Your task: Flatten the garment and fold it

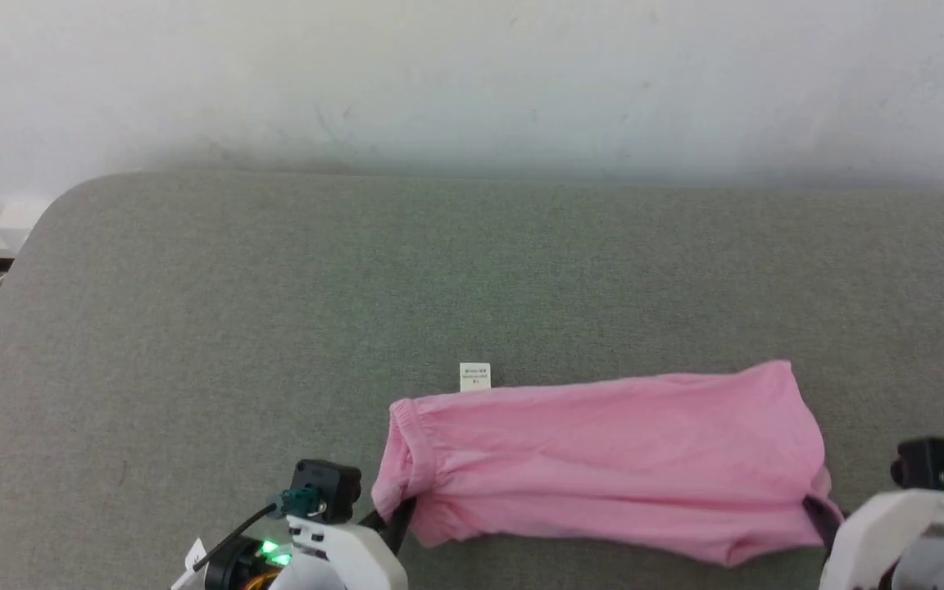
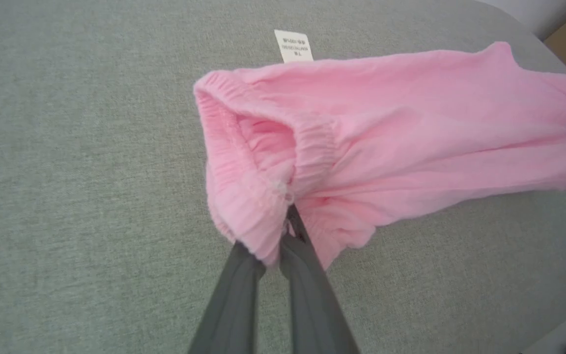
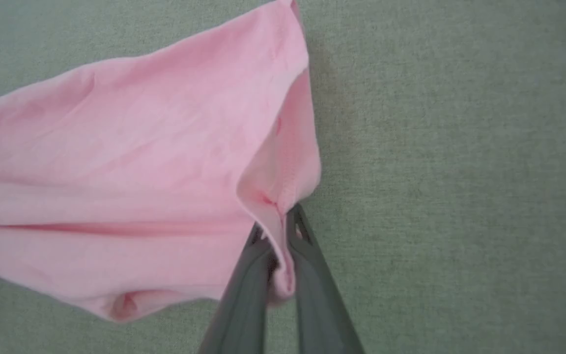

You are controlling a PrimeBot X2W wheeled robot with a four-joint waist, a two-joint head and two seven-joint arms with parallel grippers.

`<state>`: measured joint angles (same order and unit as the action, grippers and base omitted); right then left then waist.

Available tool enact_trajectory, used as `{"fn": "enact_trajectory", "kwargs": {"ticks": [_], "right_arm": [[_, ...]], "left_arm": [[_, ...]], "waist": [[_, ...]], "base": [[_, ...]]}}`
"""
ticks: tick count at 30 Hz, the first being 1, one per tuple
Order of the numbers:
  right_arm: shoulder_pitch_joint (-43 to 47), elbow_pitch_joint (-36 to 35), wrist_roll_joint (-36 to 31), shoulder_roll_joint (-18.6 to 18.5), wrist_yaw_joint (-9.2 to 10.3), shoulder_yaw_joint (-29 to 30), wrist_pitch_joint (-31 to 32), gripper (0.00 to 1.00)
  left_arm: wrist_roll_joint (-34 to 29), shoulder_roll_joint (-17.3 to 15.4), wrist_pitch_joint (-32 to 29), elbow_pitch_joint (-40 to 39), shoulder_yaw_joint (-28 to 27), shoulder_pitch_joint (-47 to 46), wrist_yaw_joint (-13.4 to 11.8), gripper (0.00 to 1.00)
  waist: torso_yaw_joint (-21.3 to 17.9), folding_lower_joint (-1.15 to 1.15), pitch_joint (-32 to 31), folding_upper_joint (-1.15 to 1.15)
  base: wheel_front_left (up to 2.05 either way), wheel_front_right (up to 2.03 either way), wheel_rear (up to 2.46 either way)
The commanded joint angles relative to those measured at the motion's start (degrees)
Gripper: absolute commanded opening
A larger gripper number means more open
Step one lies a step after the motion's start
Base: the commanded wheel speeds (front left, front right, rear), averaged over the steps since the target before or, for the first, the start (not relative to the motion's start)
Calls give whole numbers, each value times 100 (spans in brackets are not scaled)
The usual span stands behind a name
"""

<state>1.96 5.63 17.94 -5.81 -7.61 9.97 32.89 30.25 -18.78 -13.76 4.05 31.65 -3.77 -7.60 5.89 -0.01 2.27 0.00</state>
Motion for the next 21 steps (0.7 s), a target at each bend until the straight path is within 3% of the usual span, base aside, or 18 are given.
{"fn": "enact_trajectory", "kwargs": {"ticks": [1, 6, 15, 16, 17, 18, 21], "right_arm": [[182, -194, -46, 62, 12, 87, 58, 0], [736, -561, -201, 250, 12, 182, 208, 0], [690, -148, -358, 290, 12, 85, 27, 0], [665, -100, -375, 290, 12, 82, -12, 49], [642, -65, -403, 291, 12, 75, -53, 100], [616, -50, -423, 291, 12, 69, -113, 100], [549, -95, -474, 291, 12, 46, -294, 100]], "left_arm": [[65, -88, -65, -4, -30, 85, 8, 0], [234, -153, -384, 171, 35, 189, 63, 0], [262, -130, -617, 634, 169, 87, 94, 0], [273, -113, -606, 662, 171, 78, 97, 0], [271, -100, -582, 683, 171, 68, 92, 33], [247, -98, -544, 697, 171, 55, 78, 100], [235, -89, -400, 677, 114, 41, 28, 100]], "waist": [[-31, 1, 15, 0], [-93, 1, 62, 0], [-150, 1, 111, 0], [-146, 1, 104, 0], [-142, 1, 93, 0], [-135, 1, 77, 0], [-114, 1, 8, 0]], "base": [[0, 0, 0], [0, 0, 0], [0, 0, 0], [0, 0, 0], [0, 0, 0], [0, 0, 0], [0, 0, 0]]}}
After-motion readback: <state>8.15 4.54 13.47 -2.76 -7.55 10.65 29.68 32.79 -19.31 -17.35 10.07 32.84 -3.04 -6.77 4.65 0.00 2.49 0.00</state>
